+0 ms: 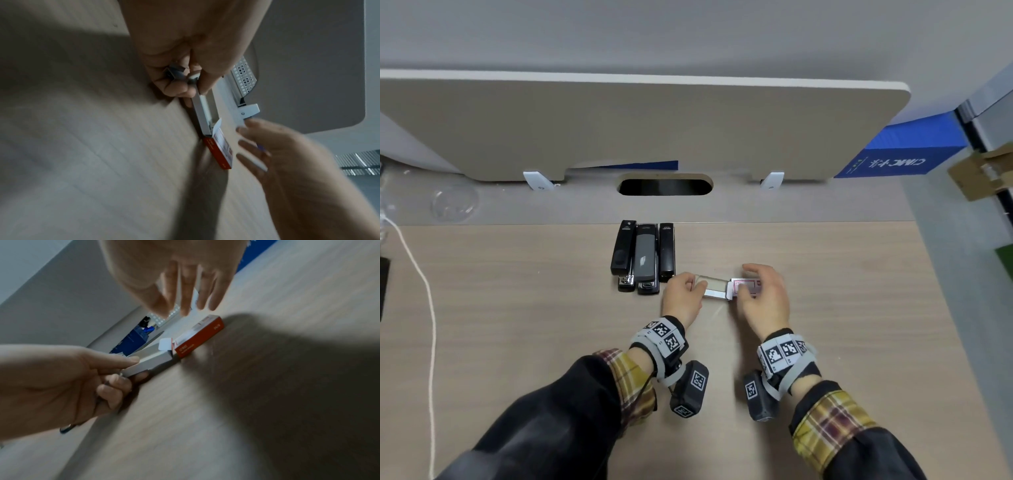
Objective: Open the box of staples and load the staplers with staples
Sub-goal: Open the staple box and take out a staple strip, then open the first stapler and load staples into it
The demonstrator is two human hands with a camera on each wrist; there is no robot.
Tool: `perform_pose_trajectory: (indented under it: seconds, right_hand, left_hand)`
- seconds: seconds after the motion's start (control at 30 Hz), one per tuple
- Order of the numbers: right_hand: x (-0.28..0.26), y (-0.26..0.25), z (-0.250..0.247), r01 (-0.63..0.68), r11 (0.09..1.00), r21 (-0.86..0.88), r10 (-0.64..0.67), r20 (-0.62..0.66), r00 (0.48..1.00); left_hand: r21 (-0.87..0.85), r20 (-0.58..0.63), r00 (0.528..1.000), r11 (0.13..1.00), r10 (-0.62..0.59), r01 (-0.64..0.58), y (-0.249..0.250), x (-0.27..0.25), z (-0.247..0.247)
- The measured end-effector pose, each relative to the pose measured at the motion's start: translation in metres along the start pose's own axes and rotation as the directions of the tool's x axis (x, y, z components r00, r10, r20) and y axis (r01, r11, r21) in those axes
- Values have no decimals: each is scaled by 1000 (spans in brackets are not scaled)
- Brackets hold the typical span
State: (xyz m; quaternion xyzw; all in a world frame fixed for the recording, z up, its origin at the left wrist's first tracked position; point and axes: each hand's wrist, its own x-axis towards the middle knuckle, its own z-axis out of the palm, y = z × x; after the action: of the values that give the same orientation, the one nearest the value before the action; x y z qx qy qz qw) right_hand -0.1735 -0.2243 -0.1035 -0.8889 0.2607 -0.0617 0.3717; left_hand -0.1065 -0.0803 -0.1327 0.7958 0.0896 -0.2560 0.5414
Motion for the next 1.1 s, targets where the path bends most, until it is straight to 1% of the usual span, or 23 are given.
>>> perform_pose_trajectory:
  seconds: [0.03, 0.07, 0.1, 0.13, 0.17, 0.27, 0.43, 0.5, 0.6, 0.73, 0.8, 0.9, 1.0, 1.07, 1.1]
  right_hand:
    - [0, -3, 0, 93, 994, -50, -89, 87, 992]
    - [0, -5, 1, 170, 979, -117, -147, 184, 972]
    - [1, -6, 3, 217, 958, -188, -164, 262, 951]
    - [2, -5, 4, 233, 940, -248, -155, 298, 942]
    - [3, -3, 5, 228, 929, -293, -140, 293, 946]
    - [5, 2, 6, 183, 911, -370, -112, 204, 972]
    - [7, 2, 9, 129, 890, -436, -63, 161, 985]
    - [9, 1, 10, 113, 891, -439, -54, 144, 988]
    - [9, -1, 14, 115, 893, -436, -71, 116, 991]
    - [10, -15, 17, 122, 937, -328, -105, 68, 992]
    - [13, -26, 16, 120, 954, -275, -105, 69, 992]
    - [18, -43, 13, 118, 965, -232, -96, 102, 990]
    - [21, -62, 13, 107, 977, -182, -83, 135, 987]
    - [22, -78, 17, 71, 990, -123, -45, 204, 978]
    - [24, -85, 21, 47, 995, -89, -22, 265, 964]
  left_hand:
    - [37, 0, 1000, 999, 26, -26, 0, 1, 3]
    - [66, 8, 999, 997, 43, -44, 1, 2, 5]
    - [84, 20, 998, 995, 53, -55, 3, 2, 6]
    - [98, 31, 998, 993, 60, -63, 7, 1, 7]
    - [109, 39, 997, 991, 68, -72, 10, 0, 7]
    - [116, 41, 997, 990, 71, -75, 16, -2, 7]
    - [216, 14, 996, 973, 86, -87, 20, -6, 7]
    - [239, 18, 994, 965, 108, -109, 20, -9, 5]
    - [287, 81, 986, 944, 145, -162, 17, -13, 2]
    - [392, 137, 964, 881, 229, -265, 16, -18, -2]
    - [414, 166, 958, 865, 236, -285, 19, -21, -5]
    - [401, 188, 952, 866, 241, -298, 20, -25, -14]
    - [392, 188, 930, 845, 315, -365, 24, -34, -31]
    - [381, 160, 927, 845, 339, -375, 31, -40, -46]
    - [378, 138, 933, 853, 333, -360, 35, -41, -54]
